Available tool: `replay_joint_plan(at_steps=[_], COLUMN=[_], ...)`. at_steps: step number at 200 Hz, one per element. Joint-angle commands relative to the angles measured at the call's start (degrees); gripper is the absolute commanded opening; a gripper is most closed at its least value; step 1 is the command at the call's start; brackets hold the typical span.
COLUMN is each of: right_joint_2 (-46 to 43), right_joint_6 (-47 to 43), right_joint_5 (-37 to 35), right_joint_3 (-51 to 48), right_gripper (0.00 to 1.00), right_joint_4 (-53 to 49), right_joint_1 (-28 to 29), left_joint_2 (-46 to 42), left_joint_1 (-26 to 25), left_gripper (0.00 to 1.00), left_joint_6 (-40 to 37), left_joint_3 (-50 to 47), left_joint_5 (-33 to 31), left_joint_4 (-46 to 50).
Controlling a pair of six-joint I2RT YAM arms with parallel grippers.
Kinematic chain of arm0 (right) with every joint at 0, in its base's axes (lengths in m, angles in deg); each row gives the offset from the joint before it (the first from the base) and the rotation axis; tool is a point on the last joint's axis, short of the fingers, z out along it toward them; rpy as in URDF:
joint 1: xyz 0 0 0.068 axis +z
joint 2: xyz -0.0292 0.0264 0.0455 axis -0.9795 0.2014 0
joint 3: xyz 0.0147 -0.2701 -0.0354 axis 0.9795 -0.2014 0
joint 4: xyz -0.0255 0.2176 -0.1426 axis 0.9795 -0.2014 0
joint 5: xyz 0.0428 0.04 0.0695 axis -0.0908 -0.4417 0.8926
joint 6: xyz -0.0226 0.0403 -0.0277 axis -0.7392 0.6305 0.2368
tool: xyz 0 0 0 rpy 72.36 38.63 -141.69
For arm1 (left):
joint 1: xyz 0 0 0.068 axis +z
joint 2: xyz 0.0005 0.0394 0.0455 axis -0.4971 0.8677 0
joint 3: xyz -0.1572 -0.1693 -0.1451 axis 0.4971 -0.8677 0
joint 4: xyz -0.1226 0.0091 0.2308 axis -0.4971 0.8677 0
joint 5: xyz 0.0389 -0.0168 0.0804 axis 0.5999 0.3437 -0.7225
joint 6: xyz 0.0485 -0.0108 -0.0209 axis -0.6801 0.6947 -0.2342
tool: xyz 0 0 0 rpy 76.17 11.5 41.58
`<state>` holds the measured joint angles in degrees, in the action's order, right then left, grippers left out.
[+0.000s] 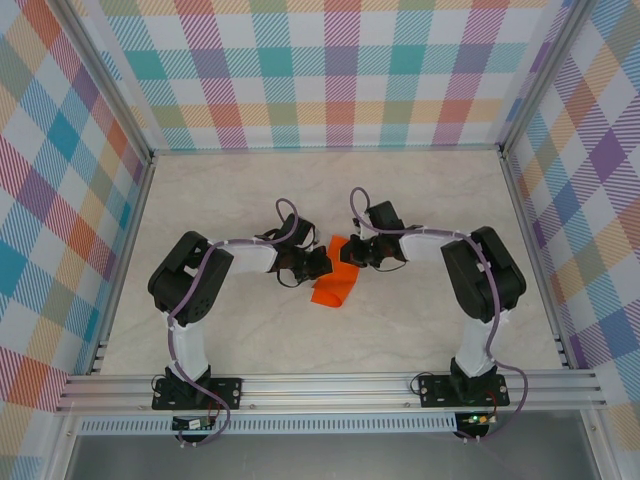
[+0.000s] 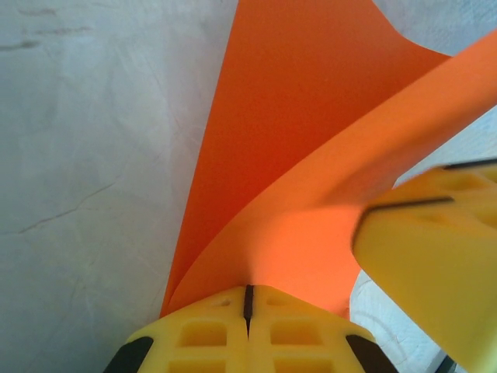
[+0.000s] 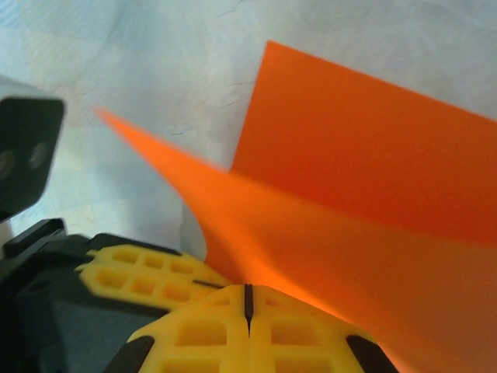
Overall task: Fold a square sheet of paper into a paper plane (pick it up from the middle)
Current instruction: Fold the square sheet of paper in half at the center of the table.
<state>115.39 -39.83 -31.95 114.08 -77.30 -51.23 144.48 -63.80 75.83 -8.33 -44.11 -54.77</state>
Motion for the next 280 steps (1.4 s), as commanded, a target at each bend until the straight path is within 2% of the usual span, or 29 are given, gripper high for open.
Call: replay_joint_plan(at_steps=[1, 52, 74, 90, 120, 152, 171, 225, 280], right_joint_2=[2.79, 4.88, 2.96, -0.46, -5.96, -4.77, -4.92, -5.21, -7.17], right_joint_6=[-0.28, -1.48, -3.78, -3.82, -1.86, 1.52, 3.17, 2.12, -0.22], right_joint_5=[-0.24, -6.42, -11.79, -11.45, -4.55, 3.3, 4.11, 6.41, 2.85], right_joint_3=[2.21, 3.45, 5.97, 5.13, 0.33, -1.64, -3.55, -7.32, -12.08], right_gripper=[0.0, 0.0, 0.0, 0.0, 0.0, 0.0, 0.0, 0.0, 0.0], right_joint_4=[-0.06, -3.09, -7.6, -7.23, -3.25, -1.47, -0.69, -4.0, -9.49], right_joint_1=[-1.21, -9.44, -10.55, -10.55, -8.8, -2.56, -0.2, 1.3, 1.5], left_joint_2=[7.59, 7.38, 7.2, 7.23, 6.88, 7.11, 7.1, 7.79, 8.37], left_joint_1=[-0.28, -0.37, -0.36, -0.34, -0.37, -0.4, -0.45, -0.45, -0.45], left_gripper=[0.0, 0.0, 0.0, 0.0, 0.0, 0.0, 0.0, 0.0, 0.0], left_joint_6=[0.63, 1.18, 1.25, 1.31, 1.57, 1.56, 1.52, 1.57, 2.92], left_joint_3=[-5.12, -6.42, -6.89, -6.75, -6.63, -6.53, -6.38, -6.08, -6.26], left_joint_5=[-12.46, -12.55, -12.64, -12.65, -12.82, -13.04, -13.01, -13.17, -13.43], left_joint_4=[17.93, 17.14, 16.74, 16.52, 16.31, 16.45, 16.34, 16.04, 15.52])
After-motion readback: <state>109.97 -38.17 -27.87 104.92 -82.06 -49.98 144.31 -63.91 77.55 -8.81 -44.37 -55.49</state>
